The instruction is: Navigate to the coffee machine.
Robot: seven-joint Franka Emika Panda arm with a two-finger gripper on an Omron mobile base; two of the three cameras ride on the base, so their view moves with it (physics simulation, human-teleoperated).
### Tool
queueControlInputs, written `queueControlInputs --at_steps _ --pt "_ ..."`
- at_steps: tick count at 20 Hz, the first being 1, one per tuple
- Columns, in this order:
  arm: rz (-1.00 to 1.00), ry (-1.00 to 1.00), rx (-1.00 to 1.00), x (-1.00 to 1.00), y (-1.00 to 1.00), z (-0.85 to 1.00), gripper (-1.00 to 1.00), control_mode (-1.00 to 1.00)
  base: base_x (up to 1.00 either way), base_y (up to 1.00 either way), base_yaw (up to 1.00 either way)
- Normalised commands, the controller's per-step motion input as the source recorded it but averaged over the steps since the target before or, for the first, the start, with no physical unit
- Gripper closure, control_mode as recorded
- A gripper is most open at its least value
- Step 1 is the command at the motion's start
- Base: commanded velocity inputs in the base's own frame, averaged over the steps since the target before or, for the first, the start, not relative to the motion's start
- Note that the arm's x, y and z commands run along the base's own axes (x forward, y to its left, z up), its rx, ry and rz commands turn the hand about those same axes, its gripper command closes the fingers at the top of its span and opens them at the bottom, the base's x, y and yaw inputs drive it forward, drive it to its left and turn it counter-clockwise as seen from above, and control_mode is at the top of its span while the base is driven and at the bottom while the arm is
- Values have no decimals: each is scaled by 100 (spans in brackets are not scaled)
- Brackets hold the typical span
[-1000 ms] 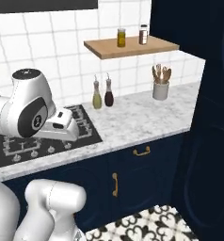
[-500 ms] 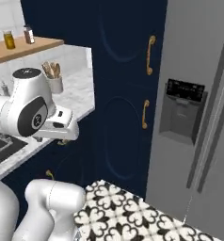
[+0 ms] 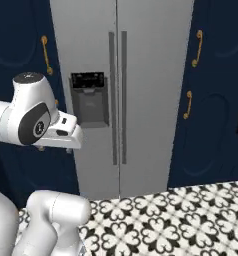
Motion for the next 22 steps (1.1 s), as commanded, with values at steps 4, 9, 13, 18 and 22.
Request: queueControlInputs --at_steps 4,9,13,18,22 --pt "0 0 0 0 0 0 -100 100 -5 0 -100" --pt "0 0 0 0 0 0 -100 100 -5 0 -100" --pt "0 0 0 0 0 0 -100 100 -4 0 -100" --pt "0 0 0 0 0 0 -100 100 -5 0 -100" --pt "0 0 0 0 0 0 -100 100 -4 0 -100"
